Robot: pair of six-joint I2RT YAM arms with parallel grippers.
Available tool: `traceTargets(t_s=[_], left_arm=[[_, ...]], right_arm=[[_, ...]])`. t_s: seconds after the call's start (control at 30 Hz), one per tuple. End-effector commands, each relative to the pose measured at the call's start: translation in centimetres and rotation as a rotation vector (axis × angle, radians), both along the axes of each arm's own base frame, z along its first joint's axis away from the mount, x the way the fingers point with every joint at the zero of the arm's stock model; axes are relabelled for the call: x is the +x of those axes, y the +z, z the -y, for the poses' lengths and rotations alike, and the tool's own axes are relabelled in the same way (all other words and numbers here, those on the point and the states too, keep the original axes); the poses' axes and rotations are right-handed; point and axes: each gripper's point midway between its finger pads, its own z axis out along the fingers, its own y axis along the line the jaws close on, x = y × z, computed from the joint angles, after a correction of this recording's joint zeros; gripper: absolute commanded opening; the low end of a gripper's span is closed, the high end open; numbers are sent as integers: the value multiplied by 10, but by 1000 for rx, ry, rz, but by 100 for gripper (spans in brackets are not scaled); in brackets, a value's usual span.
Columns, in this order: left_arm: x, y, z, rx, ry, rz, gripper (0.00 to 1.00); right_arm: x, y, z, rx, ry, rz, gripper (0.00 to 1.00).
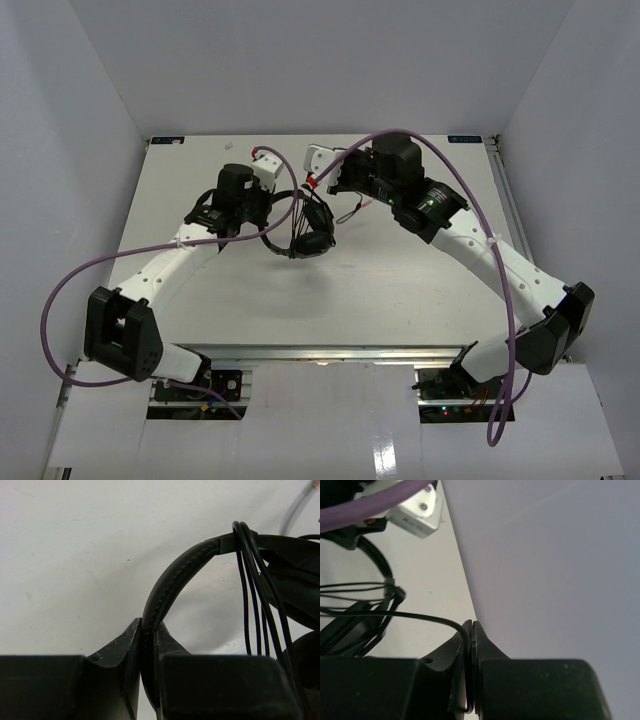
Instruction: Wrap the headphones
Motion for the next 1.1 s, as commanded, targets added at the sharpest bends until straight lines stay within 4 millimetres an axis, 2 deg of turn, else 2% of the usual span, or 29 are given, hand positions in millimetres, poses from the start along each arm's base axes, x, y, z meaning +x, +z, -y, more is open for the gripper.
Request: traceTargets(t_s=[0.0, 0.17, 0.23, 0.37, 0.57, 0.7, 0.87, 1.0, 1.07], left_arm=[[-31, 46, 27, -87, -164, 109, 0], [-57, 72, 29, -128, -218, 163, 0], [-64, 80, 28, -140, -232, 176, 0], [-78, 100, 24, -159, -244, 214, 0], [-90, 124, 29, -219, -285, 243, 0], [-96, 148, 36, -273, -318, 269, 0], [-104, 179, 47, -351, -371, 291, 0], [-108, 193, 56, -409, -405, 294, 0], [-109, 205, 61, -453, -421, 303, 0]], right_arm=[[25, 32, -8, 79, -36, 99, 8], [37, 26, -15, 131, -25, 30, 8], [50, 18, -10, 165, -41, -31, 8], [66, 17, 4, 212, -56, -85, 8], [81, 0, 13, 251, -37, -187, 8], [80, -27, 11, 268, 8, -303, 8], [64, -66, -2, 278, 91, -462, 8], [55, -81, -7, 294, 126, -527, 8], [44, -90, -14, 305, 177, -588, 8]])
